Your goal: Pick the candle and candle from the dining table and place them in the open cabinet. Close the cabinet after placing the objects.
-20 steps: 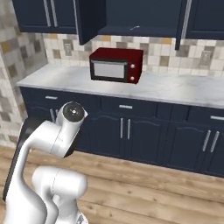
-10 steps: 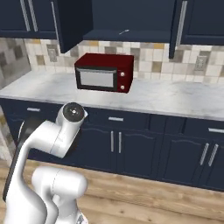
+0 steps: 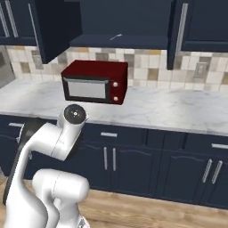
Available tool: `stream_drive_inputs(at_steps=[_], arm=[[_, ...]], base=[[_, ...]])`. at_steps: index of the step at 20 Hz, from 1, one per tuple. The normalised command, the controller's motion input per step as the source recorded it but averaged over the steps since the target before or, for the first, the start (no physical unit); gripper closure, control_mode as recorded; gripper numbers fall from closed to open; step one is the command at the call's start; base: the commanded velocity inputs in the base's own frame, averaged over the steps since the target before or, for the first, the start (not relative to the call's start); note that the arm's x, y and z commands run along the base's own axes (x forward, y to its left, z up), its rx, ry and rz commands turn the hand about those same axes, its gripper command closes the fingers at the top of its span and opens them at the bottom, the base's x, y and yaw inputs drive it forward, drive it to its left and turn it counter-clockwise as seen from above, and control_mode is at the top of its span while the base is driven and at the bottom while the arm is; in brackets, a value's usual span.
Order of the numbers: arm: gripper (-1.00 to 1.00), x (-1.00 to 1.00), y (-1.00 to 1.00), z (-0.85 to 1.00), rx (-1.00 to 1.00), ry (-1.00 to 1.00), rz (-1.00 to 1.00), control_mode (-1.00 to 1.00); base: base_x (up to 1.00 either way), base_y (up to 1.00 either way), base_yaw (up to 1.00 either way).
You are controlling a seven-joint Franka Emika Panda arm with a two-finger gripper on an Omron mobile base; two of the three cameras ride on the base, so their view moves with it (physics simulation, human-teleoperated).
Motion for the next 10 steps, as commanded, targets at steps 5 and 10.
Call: stream_drive_inputs(at_steps=[5, 10], arm=[[1.0, 0.0, 0.0, 0.0, 0.0, 0.0, 0.0, 1.0], [1.0, 0.0, 0.0, 0.0, 0.0, 0.0, 0.0, 1.0]], base=[[0.62, 0.0, -0.08], [0.66, 0.0, -0.05]])
